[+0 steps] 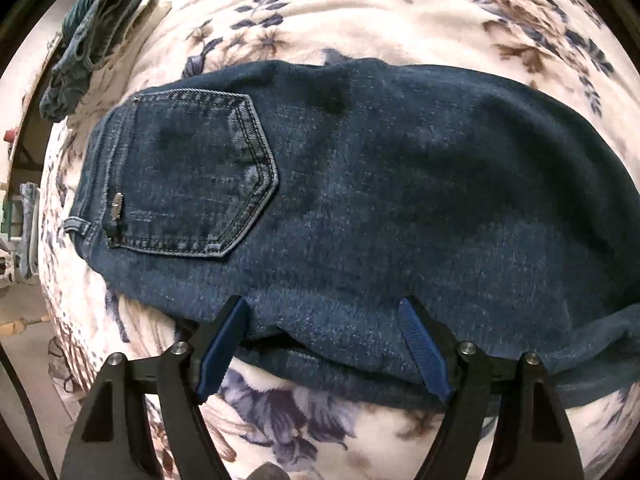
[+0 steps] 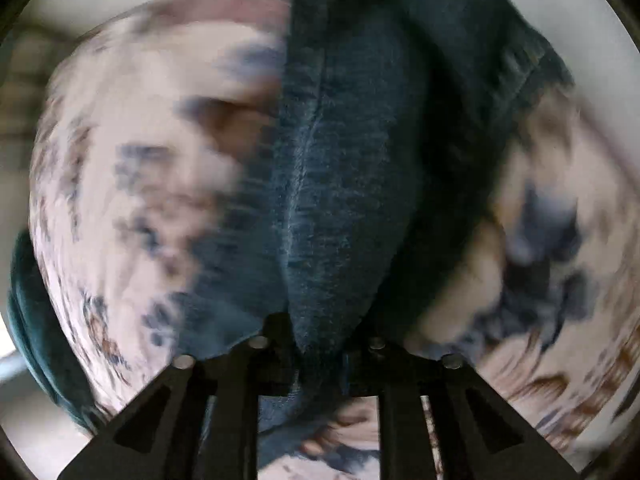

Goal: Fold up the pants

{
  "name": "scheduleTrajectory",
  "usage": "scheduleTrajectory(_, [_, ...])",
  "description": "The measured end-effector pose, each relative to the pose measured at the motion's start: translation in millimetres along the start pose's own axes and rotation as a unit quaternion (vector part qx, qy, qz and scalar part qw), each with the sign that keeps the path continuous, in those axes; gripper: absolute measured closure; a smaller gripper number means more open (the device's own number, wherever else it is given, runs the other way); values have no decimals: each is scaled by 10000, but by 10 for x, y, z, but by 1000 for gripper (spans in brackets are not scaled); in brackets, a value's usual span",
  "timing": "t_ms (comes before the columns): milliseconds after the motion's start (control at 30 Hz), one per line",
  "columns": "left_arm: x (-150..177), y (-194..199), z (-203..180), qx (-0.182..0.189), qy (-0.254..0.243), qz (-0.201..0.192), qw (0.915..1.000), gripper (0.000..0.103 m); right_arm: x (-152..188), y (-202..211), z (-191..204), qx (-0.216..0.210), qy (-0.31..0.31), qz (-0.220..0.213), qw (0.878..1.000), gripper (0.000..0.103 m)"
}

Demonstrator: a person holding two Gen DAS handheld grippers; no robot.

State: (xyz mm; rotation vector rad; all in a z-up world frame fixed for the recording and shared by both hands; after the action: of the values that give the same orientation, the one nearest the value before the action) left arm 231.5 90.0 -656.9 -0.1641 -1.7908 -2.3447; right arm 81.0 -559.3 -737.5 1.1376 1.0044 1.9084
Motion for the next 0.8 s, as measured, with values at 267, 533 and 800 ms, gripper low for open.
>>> scheduleTrajectory(267, [311,116,71,855,309,141,9958,26,-55,617,231,96,612,-719,9955,33])
scheduleTrajectory(533, [453,112,-54,1140,271,266,9928,26,-608,948,-121,42,-394,-1126,9928,33])
scheduleTrajectory(800, [300,58,-273,1615,526,490,9843,26,-997,378,430,1646,308,-405,9850,64])
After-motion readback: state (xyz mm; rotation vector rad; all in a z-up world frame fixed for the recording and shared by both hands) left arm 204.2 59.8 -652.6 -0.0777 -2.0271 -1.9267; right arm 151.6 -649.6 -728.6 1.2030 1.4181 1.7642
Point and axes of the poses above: each gripper's, at about its wrist camera, not at the fingertips, and y roughly against the way its jaws point, z to its left, x to its underside, the point moved 10 cm from there along -y, roughly the way its jaws point, and after that the axes turned 13 degrees about z, right-handed, at the moved point
